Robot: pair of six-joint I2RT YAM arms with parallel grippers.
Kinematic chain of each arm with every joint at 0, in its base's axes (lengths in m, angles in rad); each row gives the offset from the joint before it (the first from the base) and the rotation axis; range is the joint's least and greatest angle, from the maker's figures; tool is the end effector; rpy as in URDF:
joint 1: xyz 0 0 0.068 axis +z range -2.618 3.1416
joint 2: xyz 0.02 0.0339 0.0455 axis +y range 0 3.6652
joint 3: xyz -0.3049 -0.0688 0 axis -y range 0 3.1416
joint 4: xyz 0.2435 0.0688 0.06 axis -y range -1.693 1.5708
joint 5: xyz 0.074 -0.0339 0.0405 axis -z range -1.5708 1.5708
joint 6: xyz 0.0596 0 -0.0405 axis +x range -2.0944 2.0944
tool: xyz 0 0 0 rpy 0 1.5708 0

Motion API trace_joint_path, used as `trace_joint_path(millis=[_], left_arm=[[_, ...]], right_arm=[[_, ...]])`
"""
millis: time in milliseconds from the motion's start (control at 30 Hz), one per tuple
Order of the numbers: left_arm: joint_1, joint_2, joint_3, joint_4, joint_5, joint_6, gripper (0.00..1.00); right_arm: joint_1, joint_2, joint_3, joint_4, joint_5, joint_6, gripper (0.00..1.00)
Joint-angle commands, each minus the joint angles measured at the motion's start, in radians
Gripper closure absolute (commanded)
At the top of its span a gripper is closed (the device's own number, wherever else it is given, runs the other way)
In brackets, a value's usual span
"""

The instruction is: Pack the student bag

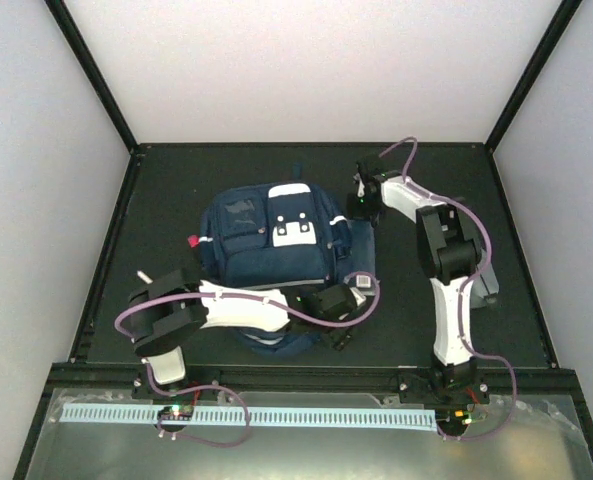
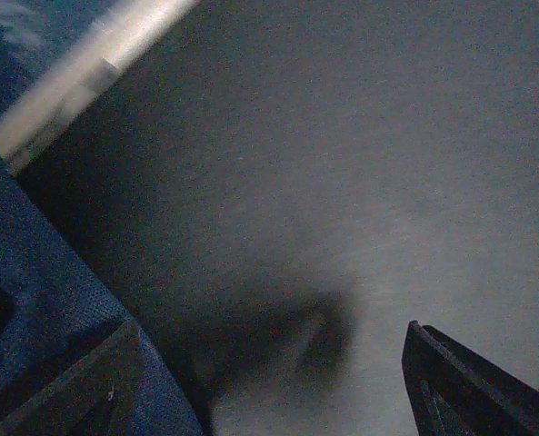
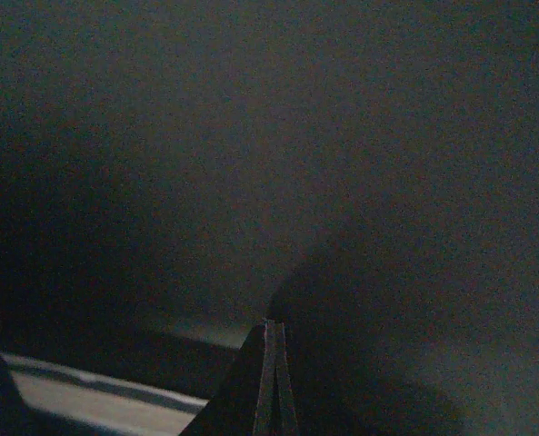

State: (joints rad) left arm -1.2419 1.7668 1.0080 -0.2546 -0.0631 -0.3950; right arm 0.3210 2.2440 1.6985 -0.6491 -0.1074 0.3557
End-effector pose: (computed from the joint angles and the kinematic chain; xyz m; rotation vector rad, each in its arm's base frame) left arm 0.1224 -0.3470 0.1753 1.0759 2.4457 -0.5005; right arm 0.4709 0.1633 0.1529 0.0200 2.8048 0.3194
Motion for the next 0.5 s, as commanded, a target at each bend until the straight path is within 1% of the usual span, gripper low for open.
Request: trace_joint_path(millis=[0, 100, 267, 367, 400, 467], left_arm=[[0.094, -0.043, -0.064, -0.087, -0.105, -0.032, 0.19], [0.138, -0.069, -0.086, -0.108, -0.131, -0.023, 0.18], [0.171, -0.104, -0.103, -0.102, -0.157, -0.001, 0.18], [0.171, -0.095, -0.099, -0.097, -0.159, -0.003, 0.16], [0.171, -0.091, -0.097, -0.097, -0.156, -0.009, 0.16], [0.173, -0.091, -0.103, -0.084, -0.131, -0.029, 0.15]], right_arm=[[0.007, -0.109, -0.189, -0.081, 0.02, -0.072, 0.98], [0.008, -0.186, -0.309, -0.072, 0.058, -0.053, 0.98], [0.009, -0.382, -0.574, 0.054, -0.009, 0.002, 0.98], [0.007, -0.478, -0.691, 0.098, -0.066, 0.014, 0.98], [0.007, -0.504, -0.709, 0.11, -0.08, 0.013, 0.94], [0.003, -0.531, -0.723, 0.131, -0.091, 0.005, 0.8]])
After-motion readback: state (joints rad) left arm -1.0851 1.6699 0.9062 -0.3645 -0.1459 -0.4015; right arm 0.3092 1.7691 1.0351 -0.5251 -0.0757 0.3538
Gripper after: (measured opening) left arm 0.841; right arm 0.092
